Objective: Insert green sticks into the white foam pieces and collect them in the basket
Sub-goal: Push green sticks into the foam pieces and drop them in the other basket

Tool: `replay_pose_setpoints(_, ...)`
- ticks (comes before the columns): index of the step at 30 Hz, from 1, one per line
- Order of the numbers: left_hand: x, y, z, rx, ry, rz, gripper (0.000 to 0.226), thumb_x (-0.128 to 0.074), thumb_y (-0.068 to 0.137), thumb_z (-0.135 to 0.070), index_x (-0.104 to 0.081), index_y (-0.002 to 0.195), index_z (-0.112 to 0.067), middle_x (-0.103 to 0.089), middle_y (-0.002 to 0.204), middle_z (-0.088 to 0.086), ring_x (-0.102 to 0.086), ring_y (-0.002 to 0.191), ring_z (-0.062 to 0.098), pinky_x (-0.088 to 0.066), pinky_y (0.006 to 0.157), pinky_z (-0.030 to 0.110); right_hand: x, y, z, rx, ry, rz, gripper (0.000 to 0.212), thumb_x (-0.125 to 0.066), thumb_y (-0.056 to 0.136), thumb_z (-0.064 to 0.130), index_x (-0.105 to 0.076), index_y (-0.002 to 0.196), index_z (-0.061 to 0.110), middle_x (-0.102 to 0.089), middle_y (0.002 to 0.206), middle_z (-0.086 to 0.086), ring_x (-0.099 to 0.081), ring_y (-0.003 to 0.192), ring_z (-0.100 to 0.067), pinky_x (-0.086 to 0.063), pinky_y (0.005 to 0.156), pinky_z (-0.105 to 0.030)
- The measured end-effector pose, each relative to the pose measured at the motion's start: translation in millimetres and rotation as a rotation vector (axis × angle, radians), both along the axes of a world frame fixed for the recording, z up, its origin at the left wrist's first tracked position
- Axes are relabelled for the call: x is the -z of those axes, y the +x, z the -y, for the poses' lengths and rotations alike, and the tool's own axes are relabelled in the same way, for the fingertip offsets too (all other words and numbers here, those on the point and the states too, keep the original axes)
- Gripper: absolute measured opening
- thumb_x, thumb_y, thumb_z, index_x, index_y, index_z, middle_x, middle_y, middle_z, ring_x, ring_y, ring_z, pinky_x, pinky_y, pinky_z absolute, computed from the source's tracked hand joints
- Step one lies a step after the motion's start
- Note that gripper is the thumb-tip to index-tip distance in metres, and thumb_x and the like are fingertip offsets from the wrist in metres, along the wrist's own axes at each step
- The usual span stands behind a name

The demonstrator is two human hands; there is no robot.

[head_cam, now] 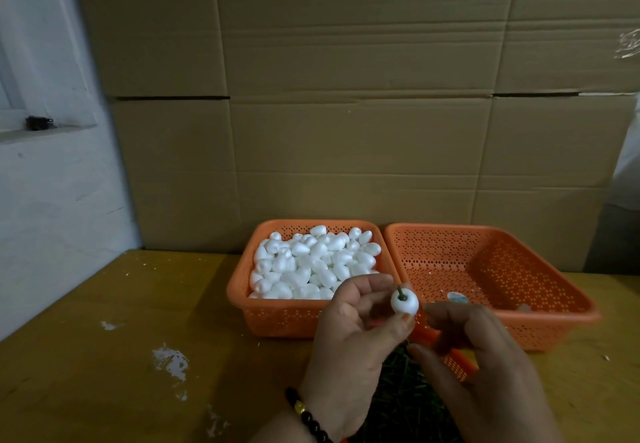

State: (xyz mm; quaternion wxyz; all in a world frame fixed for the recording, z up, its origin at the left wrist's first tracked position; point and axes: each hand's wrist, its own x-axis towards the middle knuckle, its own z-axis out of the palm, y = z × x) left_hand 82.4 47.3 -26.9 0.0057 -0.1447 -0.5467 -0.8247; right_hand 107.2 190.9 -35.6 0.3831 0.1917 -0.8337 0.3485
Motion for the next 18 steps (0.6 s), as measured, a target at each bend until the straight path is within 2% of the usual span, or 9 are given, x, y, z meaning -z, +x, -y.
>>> replay_pose_setpoints(4,4.2,2.0,-0.7,-0.052,-0.161,-0.101,0.043,-0.074,0.069,-0.012,-0.06,0.108,-0.02,-0.072,0.107,-0.005,-0.064,0.108,0.011,-0.053,0.087,0.03,-2.4,0.3,0.3,-0.014,-0.004,-0.008,0.046,-0.08,0.06,0.018,-0.06,0.1,0.026,-0.056,0.092,0.015,-0.056,0.081,0.005,-0.046,0.071,-0.012)
replay_pose_setpoints(8,6.6,3.1,-2.6,-0.054,-0.221,-0.109,0.042,-0.077,0.065,-0.017,-0.064,0.104,-0.028,-0.072,0.104,-0.005,-0.063,0.108,0.014,-0.052,0.092,0.04,0.1,-1.1,-1.9,-0.018,0.001,0.03,0.055,-0.085,0.057,0.007,-0.058,0.102,0.025,-0.057,0.097,0.015,-0.056,0.09,0.003,-0.047,0.078,-0.015)
replay_pose_setpoints(11,7.3,3.2,-3.5,-0.025,-0.199,-0.083,0.041,-0.08,0.061,-0.02,-0.067,0.098,-0.03,-0.073,0.102,0.001,-0.065,0.105,0.019,-0.053,0.09,0.037,2.0,-1.6,-2.5,-0.033,-0.003,0.036,0.053,-0.084,0.059,0.004,-0.059,0.1,0.025,-0.059,0.096,0.015,-0.058,0.09,0.003,-0.048,0.077,-0.015)
replay_pose_setpoints(14,6.8,2.4,-3.9,0.02,-0.165,-0.033,0.041,-0.08,0.06,-0.015,-0.067,0.098,-0.022,-0.073,0.099,0.007,-0.067,0.099,0.021,-0.054,0.082,0.03,4.6,-0.6,-3.3,-0.04,-0.022,0.07,0.046,-0.082,0.064,0.004,-0.061,0.1,0.024,-0.059,0.096,0.014,-0.06,0.088,0.001,-0.05,0.073,-0.018)
replay_pose_setpoints(16,6.6,1.9,-3.8,0.038,-0.157,0.004,0.046,-0.08,0.059,-0.013,-0.066,0.102,-0.017,-0.073,0.1,0.008,-0.068,0.096,0.02,-0.054,0.08,0.029,4.9,0.8,-3.1,-0.051,-0.032,0.096,0.038,-0.076,0.07,0.011,-0.061,0.102,0.025,-0.06,0.097,0.016,-0.061,0.087,0.001,-0.05,0.071,-0.02)
replay_pose_setpoints(18,5.9,2.2,-3.3,0.049,-0.147,0.037,0.051,-0.08,0.062,-0.008,-0.061,0.11,-0.013,-0.072,0.103,0.008,-0.068,0.093,0.017,-0.055,0.078,0.028,1.0,-0.2,-4.8,-0.04,-0.03,0.097,0.027,-0.065,0.077,0.028,-0.059,0.104,0.029,-0.059,0.099,0.017,-0.06,0.089,0.002,-0.05,0.071,-0.02)
